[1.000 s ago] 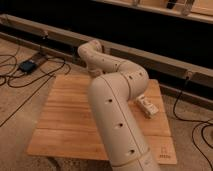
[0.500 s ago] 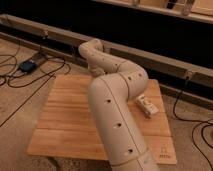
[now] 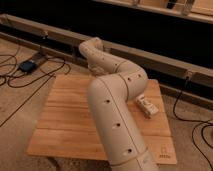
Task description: Place the pepper in the ceramic bowl
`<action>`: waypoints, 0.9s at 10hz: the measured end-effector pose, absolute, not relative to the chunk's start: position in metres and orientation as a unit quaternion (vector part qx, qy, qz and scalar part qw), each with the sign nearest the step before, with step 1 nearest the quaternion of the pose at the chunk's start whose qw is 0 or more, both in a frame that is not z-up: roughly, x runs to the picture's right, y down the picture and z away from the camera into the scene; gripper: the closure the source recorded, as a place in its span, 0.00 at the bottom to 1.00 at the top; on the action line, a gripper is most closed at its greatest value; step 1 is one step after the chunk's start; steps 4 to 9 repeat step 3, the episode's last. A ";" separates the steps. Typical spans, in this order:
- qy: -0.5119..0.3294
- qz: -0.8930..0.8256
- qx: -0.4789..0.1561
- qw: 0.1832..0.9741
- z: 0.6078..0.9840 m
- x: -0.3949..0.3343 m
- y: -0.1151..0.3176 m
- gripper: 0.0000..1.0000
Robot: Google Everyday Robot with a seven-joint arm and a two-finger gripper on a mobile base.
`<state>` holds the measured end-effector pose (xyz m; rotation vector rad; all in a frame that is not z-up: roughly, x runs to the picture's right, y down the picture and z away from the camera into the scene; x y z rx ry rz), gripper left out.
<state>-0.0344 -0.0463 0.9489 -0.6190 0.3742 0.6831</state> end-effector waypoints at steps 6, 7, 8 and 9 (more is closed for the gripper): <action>0.172 0.327 -0.294 0.881 0.950 -0.038 -0.050 0.20; 0.172 0.327 -0.294 0.881 0.950 -0.038 -0.050 0.20; 0.172 0.327 -0.294 0.881 0.950 -0.038 -0.050 0.20; 0.172 0.327 -0.294 0.881 0.950 -0.038 -0.050 0.20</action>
